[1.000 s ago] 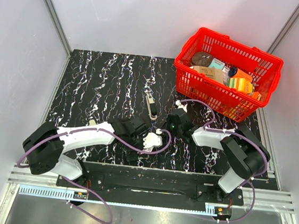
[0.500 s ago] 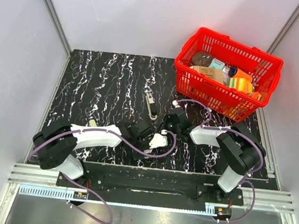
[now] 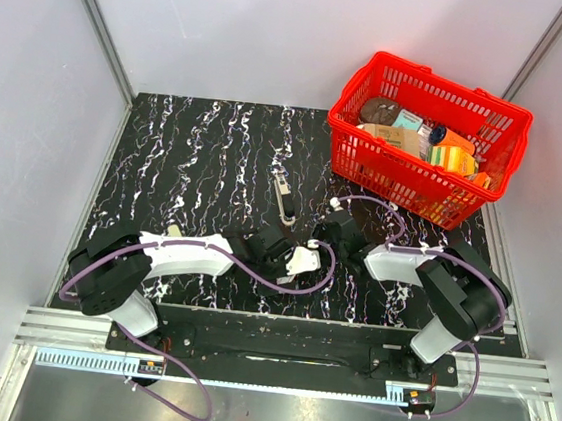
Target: Unload the staples from the stapler
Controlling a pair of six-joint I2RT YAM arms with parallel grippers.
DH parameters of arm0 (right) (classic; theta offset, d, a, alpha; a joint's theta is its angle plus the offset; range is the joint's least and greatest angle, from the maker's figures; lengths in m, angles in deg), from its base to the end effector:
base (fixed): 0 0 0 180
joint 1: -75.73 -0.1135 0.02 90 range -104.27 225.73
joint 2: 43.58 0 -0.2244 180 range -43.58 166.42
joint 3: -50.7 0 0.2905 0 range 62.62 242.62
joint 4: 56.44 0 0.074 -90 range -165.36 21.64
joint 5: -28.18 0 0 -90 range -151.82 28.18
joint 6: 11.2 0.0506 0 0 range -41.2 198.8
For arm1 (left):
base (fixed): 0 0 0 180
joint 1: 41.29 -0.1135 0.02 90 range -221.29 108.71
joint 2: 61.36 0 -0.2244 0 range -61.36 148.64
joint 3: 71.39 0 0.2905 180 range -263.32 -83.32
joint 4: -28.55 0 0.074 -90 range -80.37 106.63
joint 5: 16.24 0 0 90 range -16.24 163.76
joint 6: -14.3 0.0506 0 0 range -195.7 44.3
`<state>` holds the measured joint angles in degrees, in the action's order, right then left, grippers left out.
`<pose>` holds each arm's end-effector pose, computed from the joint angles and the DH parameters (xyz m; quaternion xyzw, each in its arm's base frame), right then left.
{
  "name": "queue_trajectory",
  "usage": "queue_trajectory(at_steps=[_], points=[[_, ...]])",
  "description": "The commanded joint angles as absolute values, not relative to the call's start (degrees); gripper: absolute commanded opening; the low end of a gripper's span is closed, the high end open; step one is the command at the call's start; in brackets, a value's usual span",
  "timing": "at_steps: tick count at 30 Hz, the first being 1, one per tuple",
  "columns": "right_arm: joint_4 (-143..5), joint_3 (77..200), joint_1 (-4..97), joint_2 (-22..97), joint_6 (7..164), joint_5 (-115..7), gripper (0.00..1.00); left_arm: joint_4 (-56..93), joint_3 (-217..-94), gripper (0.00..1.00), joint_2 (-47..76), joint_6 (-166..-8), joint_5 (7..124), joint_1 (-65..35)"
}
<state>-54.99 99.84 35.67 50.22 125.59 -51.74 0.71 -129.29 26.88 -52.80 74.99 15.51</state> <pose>0.2482 0.2203 0.0484 0.0188 0.9147 0.3304 0.2318 0.1813 -0.2751 0.0852 0.6139 0.7402 -0.0700 0.2652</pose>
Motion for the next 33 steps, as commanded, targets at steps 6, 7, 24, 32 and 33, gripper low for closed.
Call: queue_trajectory(at_steps=[6, 7, 24, 32, 33], points=[[-55.09, 98.84, 35.91, 47.21, 125.91, -50.31, 0.00, -1.30, -128.40, 0.99, 27.93, -51.27, 79.82, 15.14], [-55.17, 98.84, 35.83, 47.30, 125.74, -50.22, 0.00, -1.21, -128.49, 0.99, 28.11, -51.27, 80.00, 15.14], [-57.02, 96.73, 33.72, 45.98, 127.41, -48.38, 0.00, -0.16, -129.81, 0.99, 29.69, -50.30, 81.23, 15.05], [-56.76, 95.41, 31.26, 45.10, 128.99, -49.52, 0.00, 0.11, -130.25, 0.99, 30.74, -50.04, 81.49, 15.05], [-56.93, 95.41, 31.08, 44.93, 129.16, -49.69, 0.00, 0.11, -130.51, 0.99, 30.92, -50.12, 81.41, 14.96]])
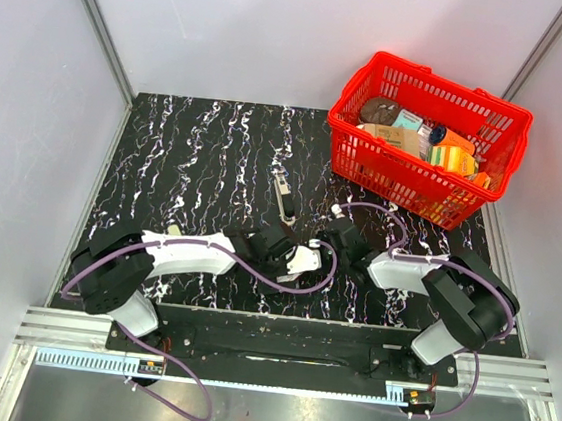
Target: Unload the staples from the stapler
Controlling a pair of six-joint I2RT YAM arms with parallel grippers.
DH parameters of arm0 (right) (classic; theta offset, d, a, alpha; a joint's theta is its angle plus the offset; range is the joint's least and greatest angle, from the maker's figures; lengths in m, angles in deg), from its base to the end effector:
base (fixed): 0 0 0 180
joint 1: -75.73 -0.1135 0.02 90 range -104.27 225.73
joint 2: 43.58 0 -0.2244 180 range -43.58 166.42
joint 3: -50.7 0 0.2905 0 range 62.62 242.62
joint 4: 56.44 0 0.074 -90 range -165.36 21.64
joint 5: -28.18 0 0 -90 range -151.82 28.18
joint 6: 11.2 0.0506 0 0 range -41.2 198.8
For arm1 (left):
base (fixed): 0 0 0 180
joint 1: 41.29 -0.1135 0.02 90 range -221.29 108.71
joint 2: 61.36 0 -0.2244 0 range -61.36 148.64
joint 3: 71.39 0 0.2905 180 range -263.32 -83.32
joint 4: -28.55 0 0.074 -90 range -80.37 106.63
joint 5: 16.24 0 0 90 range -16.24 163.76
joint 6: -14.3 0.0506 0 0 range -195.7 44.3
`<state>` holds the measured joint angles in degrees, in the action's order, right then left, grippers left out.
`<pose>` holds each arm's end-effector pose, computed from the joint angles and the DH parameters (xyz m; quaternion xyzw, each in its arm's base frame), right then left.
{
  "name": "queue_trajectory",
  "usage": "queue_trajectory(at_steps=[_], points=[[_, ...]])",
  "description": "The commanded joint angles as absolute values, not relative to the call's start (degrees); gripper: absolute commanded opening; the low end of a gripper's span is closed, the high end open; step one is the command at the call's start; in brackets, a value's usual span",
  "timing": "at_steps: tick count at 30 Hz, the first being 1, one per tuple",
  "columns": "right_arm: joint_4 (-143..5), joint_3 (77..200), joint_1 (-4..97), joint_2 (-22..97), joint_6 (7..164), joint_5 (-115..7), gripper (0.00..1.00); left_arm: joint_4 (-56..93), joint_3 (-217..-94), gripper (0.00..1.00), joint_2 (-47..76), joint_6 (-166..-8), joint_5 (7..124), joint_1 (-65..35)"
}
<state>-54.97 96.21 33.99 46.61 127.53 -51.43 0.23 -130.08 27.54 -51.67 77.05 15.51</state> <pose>0.2308 0.2182 0.0489 0.0198 0.9145 0.3393 0.2195 0.1841 -0.2760 0.0855 0.6178 0.7376 -0.0500 0.2679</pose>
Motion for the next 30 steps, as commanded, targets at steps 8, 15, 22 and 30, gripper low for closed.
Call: queue_trajectory(at_steps=[8, 15, 22, 30], points=[[-62.11, 96.81, 30.90, 42.03, 128.99, -54.26, 0.00, 0.11, -132.18, 0.99, 32.59, -51.18, 80.97, 15.05], [-66.51, 98.92, 31.08, 39.12, 127.15, -57.87, 0.20, 0.55, -130.52, 0.99, 31.80, -50.74, 82.28, 15.05], [-68.01, 100.24, 31.34, 39.74, 126.27, -58.04, 0.31, -1.12, -131.04, 0.99, 28.82, -51.53, 81.58, 14.96], [-77.40, 106.91, 33.45, 35.00, 121.27, -61.47, 0.43, -7.97, -135.25, 0.99, 20.56, -51.79, 80.18, 12.77]])
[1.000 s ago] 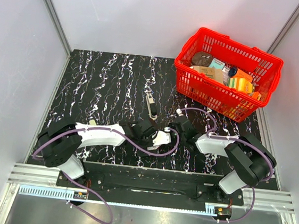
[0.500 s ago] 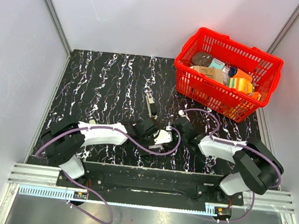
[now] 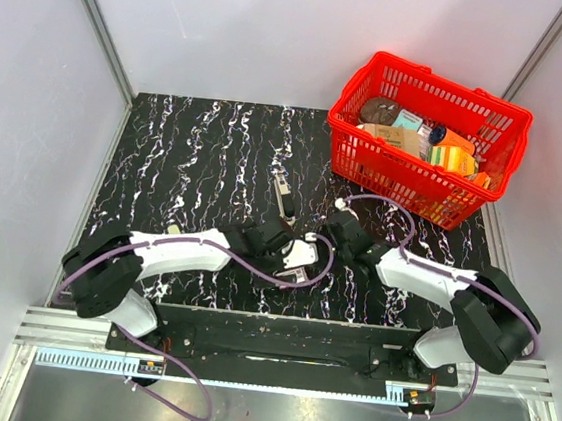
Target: Unload the staples from the stapler
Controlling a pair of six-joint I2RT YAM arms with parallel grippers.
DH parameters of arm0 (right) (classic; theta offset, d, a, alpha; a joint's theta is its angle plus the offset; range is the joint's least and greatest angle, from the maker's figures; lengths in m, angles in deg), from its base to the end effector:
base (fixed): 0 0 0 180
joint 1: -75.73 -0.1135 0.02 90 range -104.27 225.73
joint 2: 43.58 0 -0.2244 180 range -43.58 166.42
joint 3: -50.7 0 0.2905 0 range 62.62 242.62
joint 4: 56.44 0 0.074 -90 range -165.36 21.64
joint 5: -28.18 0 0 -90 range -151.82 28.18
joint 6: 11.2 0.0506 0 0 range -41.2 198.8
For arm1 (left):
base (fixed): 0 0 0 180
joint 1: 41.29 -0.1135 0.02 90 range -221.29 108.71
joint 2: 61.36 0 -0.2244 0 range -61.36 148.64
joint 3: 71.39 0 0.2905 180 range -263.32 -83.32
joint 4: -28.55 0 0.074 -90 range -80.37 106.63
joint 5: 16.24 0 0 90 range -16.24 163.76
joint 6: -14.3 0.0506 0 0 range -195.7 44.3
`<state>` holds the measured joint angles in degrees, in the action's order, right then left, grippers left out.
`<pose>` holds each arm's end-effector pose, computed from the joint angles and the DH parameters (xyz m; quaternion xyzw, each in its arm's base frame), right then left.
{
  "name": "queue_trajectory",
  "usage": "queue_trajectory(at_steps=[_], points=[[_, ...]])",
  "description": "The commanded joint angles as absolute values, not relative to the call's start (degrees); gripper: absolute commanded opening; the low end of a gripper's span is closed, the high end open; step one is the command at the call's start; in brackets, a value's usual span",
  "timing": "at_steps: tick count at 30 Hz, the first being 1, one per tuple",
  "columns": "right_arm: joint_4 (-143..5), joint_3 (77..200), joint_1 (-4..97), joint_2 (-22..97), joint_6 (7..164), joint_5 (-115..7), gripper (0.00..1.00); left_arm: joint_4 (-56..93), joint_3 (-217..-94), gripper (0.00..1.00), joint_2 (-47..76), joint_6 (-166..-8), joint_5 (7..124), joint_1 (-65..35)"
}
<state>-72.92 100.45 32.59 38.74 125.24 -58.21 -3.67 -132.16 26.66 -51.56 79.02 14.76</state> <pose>0.2287 0.2187 0.0855 0.0159 0.9363 0.2673 0.2273 0.1902 -0.2742 0.0976 0.6114 0.7450 -0.0297 0.2650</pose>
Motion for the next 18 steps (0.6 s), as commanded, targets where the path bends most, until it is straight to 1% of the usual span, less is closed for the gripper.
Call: queue_trajectory(at_steps=[1, 2, 3, 4, 5, 6, 8, 10, 16, 17, 18], points=[[-78.63, 108.23, 33.71, 34.91, 120.30, -61.56, 0.45, -9.55, -136.13, 0.99, 19.16, -51.79, 79.39, 11.72], [-79.86, 109.46, 34.06, 34.91, 119.51, -61.47, 0.48, -11.39, -137.44, 0.99, 18.10, -51.79, 78.69, 10.67], [-80.83, 110.60, 34.33, 34.91, 118.54, -61.56, 0.55, -13.15, -138.76, 0.99, 16.87, -51.88, 77.46, 8.65], [-81.80, 111.57, 34.42, 35.08, 117.83, -61.56, 0.59, -14.82, -140.17, 0.99, 15.64, -52.06, 76.41, 7.07], [-82.85, 112.88, 34.68, 35.08, 117.13, -63.13, 0.64, -16.23, -141.83, 0.99, 14.41, -52.14, 75.35, 5.75], [-83.99, 114.03, 34.77, 35.26, 116.34, -63.32, 0.73, -17.72, -143.16, 0.99, 13.18, -52.32, 74.38, 4.17], [-86.45, 117.71, 35.21, 36.39, 115.20, -63.32, 0.80, -20.36, -146.49, 0.99, 10.55, -52.93, 71.76, 1.18], [-90.05, 121.67, 35.39, 38.24, 113.88, -63.32, 0.82, -22.39, -149.22, 0.99, 8.43, -53.90, 70.51, -1.55], [-92.26, 127.22, 35.56, 38.69, 112.21, -64.19, 0.82, -25.82, -151.87, 0.99, 2.37, -56.45, 68.84, -8.58], [-92.79, 128.09, 35.56, 38.34, 111.94, -64.63, 0.83, -26.08, -151.52, 0.99, 1.23, -56.89, 68.75, -9.90], [-93.49, 128.80, 35.47, 37.99, 111.50, -65.25, 0.86, -26.35, -151.08, 0.99, 0.17, -57.15, 68.66, -11.04]])
